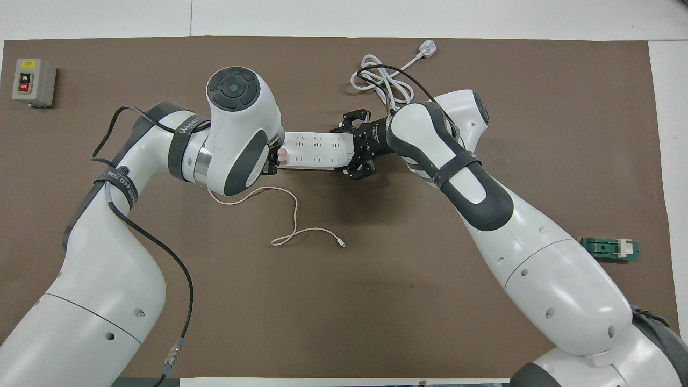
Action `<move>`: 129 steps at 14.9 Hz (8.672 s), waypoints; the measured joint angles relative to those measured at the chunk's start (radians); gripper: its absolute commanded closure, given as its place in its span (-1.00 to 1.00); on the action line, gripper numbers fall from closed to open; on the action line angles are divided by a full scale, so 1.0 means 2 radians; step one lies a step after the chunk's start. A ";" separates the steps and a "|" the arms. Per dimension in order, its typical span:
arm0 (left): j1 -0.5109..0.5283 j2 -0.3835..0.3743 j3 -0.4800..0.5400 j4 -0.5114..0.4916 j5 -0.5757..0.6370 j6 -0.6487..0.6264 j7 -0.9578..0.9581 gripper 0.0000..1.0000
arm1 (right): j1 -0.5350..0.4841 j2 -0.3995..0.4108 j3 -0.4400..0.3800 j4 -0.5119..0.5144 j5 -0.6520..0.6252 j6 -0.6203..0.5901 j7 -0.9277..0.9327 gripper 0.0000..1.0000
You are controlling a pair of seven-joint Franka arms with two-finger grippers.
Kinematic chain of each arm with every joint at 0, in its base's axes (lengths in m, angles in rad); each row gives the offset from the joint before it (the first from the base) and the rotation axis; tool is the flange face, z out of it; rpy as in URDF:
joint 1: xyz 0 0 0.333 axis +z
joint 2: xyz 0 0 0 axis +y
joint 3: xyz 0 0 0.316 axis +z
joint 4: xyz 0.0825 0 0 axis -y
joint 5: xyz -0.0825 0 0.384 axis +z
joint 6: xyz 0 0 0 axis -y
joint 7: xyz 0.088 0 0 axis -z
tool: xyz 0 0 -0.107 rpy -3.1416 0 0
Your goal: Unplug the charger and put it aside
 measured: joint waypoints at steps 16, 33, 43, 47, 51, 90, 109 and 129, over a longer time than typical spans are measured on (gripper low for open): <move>0.002 -0.007 -0.001 -0.005 -0.010 -0.006 0.018 1.00 | 0.000 -0.002 0.000 -0.006 0.008 0.004 -0.009 0.79; 0.037 -0.127 0.002 -0.045 -0.010 -0.117 0.338 1.00 | 0.002 -0.004 0.000 -0.005 0.008 0.007 -0.012 -1.00; 0.127 -0.229 0.005 -0.171 -0.010 -0.118 0.703 1.00 | -0.005 -0.054 -0.010 -0.006 0.004 -0.016 0.016 -1.00; 0.193 -0.276 0.006 -0.223 -0.010 -0.118 0.884 1.00 | -0.030 -0.090 -0.012 -0.005 -0.049 -0.064 0.030 -1.00; 0.241 -0.299 0.006 -0.261 -0.016 -0.107 1.011 1.00 | -0.039 -0.137 -0.012 -0.005 -0.168 -0.105 0.031 -1.00; 0.325 -0.303 -0.009 -0.173 -0.091 -0.160 1.045 -1.00 | -0.193 -0.441 -0.013 -0.076 -0.545 -0.352 -0.633 -1.00; 0.282 -0.278 -0.021 -0.077 -0.028 -0.237 0.959 -1.00 | -0.193 -0.405 -0.014 -0.036 -0.545 -0.381 -0.633 -1.00; 0.214 -0.278 0.013 -0.074 -0.028 -0.234 0.958 -1.00 | -0.193 -0.405 -0.012 -0.036 -0.545 -0.382 -0.633 -1.00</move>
